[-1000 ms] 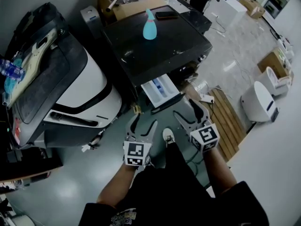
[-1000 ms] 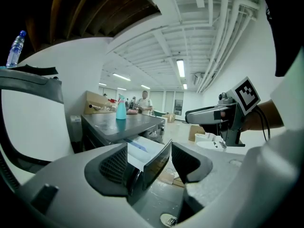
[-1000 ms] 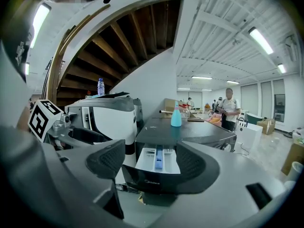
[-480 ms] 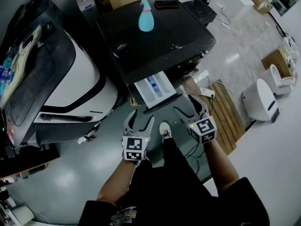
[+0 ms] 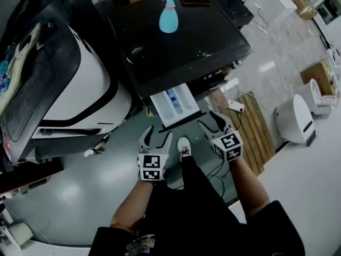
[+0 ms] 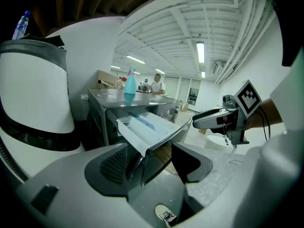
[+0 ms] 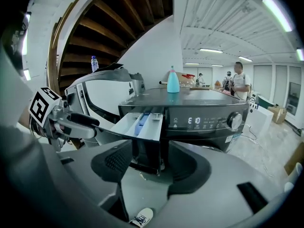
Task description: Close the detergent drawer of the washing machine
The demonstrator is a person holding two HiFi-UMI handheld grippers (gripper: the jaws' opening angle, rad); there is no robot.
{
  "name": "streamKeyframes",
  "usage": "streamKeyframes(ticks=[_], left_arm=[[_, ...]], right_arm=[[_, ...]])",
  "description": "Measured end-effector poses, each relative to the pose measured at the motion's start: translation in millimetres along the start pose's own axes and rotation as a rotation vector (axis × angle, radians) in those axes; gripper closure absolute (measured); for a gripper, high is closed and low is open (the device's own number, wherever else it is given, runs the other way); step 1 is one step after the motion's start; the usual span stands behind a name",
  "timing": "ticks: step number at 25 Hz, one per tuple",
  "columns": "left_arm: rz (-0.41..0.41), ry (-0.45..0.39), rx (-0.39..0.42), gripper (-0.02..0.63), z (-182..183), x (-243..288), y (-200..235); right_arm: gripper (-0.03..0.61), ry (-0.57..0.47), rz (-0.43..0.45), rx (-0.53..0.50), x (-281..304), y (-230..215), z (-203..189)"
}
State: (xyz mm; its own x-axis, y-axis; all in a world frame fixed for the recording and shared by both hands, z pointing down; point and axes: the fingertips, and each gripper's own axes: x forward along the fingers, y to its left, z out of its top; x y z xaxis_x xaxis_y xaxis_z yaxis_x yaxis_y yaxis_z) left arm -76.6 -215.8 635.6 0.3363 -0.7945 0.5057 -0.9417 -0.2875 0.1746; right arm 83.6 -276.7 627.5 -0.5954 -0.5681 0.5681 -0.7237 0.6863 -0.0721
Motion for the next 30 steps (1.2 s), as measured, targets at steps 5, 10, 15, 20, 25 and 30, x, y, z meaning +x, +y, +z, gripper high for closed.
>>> streamKeyframes(ticks=[5,10,15,20,25,30], left_arm=[[0.021,0.012,-0.025,0.342,-4,6,4],[0.027,0.011,-0.041,0.348,-4,9,3],[0.026,0.014,-0.047,0.38,-4,11,-2],[0.024,0.014,-0.052,0.433,-2,12,-7],[0.034,0.021,-0.06,0.433,-2,13,-6],[0.056,0.015,-0.077,0.433,4,17,3]], right_arm=[[0.443,-0.013,0.012,-0.006,7,-9,0],[0.468,-0.021,0.052,0.002,10,-9,-3],[0.471,-0.028,0.068,0.007,11,-8,-3],[0.472,-0.029,0.067,0.021,11,-6,1],[0.472,-0.046,0.042,0.035,12,-8,0],[0.472,-0.06,0.038,0.06,19,-10,8]])
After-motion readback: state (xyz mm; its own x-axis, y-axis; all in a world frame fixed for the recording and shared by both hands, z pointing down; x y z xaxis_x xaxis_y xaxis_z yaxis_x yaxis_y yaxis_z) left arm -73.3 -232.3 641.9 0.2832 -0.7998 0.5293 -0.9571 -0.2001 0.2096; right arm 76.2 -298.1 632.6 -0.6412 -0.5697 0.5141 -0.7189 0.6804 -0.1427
